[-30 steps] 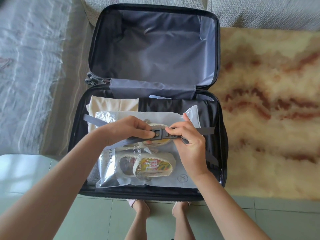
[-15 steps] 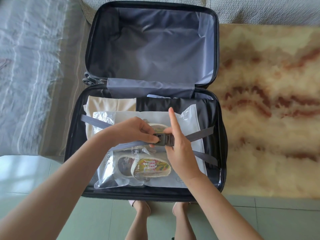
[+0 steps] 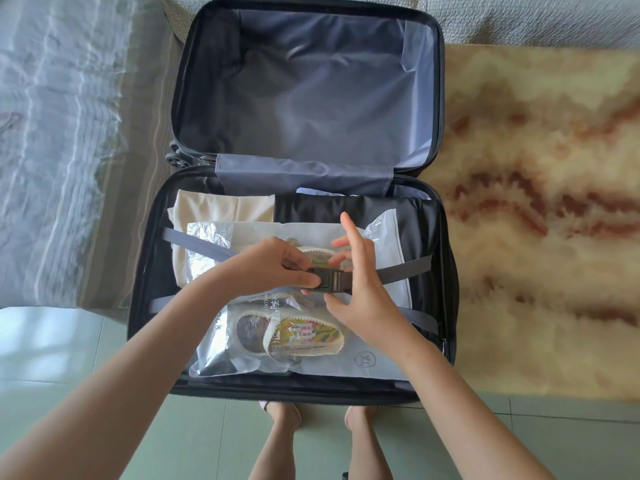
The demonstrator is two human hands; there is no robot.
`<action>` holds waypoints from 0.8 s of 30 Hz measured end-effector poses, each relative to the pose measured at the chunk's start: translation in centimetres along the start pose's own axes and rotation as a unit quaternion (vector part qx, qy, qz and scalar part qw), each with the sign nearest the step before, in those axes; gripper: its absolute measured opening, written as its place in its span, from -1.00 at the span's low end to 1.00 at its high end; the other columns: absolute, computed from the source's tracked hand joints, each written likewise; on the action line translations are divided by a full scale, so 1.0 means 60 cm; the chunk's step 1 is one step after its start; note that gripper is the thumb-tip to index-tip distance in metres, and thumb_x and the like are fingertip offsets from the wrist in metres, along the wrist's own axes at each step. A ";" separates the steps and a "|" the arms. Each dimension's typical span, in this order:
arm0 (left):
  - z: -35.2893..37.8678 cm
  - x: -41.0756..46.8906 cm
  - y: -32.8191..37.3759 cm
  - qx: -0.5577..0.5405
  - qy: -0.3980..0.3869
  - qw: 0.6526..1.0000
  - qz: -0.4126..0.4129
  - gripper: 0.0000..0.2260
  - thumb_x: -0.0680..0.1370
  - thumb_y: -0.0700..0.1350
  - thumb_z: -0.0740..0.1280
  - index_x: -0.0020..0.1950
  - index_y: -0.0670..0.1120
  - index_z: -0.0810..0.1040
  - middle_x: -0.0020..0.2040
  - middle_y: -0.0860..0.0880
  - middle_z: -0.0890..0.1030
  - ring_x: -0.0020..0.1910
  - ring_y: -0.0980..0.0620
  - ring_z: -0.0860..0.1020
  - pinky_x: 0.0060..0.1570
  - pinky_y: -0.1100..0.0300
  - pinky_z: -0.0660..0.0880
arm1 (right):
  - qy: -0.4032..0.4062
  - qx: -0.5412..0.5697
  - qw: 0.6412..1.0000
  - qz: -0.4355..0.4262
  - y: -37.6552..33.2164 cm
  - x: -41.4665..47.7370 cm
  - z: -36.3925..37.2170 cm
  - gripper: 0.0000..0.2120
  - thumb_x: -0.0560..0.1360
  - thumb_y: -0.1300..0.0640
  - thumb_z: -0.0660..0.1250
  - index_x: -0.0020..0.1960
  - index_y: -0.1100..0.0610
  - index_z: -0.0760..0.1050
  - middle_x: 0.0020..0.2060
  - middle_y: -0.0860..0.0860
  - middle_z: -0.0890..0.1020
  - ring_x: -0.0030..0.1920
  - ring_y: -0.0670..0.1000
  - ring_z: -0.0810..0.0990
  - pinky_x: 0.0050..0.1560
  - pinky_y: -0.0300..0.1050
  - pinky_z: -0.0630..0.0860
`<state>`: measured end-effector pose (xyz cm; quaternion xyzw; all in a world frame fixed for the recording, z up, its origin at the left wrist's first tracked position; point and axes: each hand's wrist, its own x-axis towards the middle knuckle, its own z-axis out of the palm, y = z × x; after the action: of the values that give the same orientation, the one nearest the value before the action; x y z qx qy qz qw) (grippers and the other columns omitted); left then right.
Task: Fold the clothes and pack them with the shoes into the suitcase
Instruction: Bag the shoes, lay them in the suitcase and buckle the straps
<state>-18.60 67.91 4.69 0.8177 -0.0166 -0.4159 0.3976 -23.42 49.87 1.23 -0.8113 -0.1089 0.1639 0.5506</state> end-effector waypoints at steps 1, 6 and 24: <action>0.000 0.000 -0.002 -0.002 0.002 1.000 0.000 -0.85 0.48 -0.07 0.43 -0.14 -0.16 0.67 -0.19 -0.24 0.60 -0.31 0.06 0.41 -0.19 0.18 0.32 | -0.003 -0.001 1.000 -0.003 0.004 -0.002 -0.006 -0.10 0.41 0.41 0.38 0.52 -0.03 -0.06 0.22 -0.01 0.27 0.21 -0.16 0.38 0.23 -0.43 0.30; -0.004 0.002 -0.002 -0.015 0.016 1.000 0.000 -0.89 0.48 -0.08 0.43 -0.12 -0.12 0.68 -0.17 -0.20 0.64 -0.28 0.06 0.46 -0.16 0.20 0.38 | -0.001 -0.011 1.000 0.025 0.018 -0.015 -0.024 -0.22 0.33 0.12 0.55 0.43 -0.08 0.22 0.22 -0.12 0.35 0.23 -0.16 0.38 0.34 -0.15 0.27; 0.007 0.007 -0.045 0.070 0.073 0.994 0.037 -0.92 0.46 -0.06 0.45 -0.13 0.05 0.57 -0.25 0.14 0.57 -0.23 0.12 0.50 -0.20 0.43 0.37 | 0.074 -0.149 0.985 -0.053 0.041 0.015 -0.006 -0.69 0.32 0.06 0.50 0.04 0.11 0.64 -0.23 -0.38 0.42 0.03 -0.40 0.28 0.22 -0.26 0.15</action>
<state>-19.47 69.33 2.49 0.8706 -0.0469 -0.3377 0.3548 -22.47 48.95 -1.03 -0.8870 -0.1344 0.0561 0.4382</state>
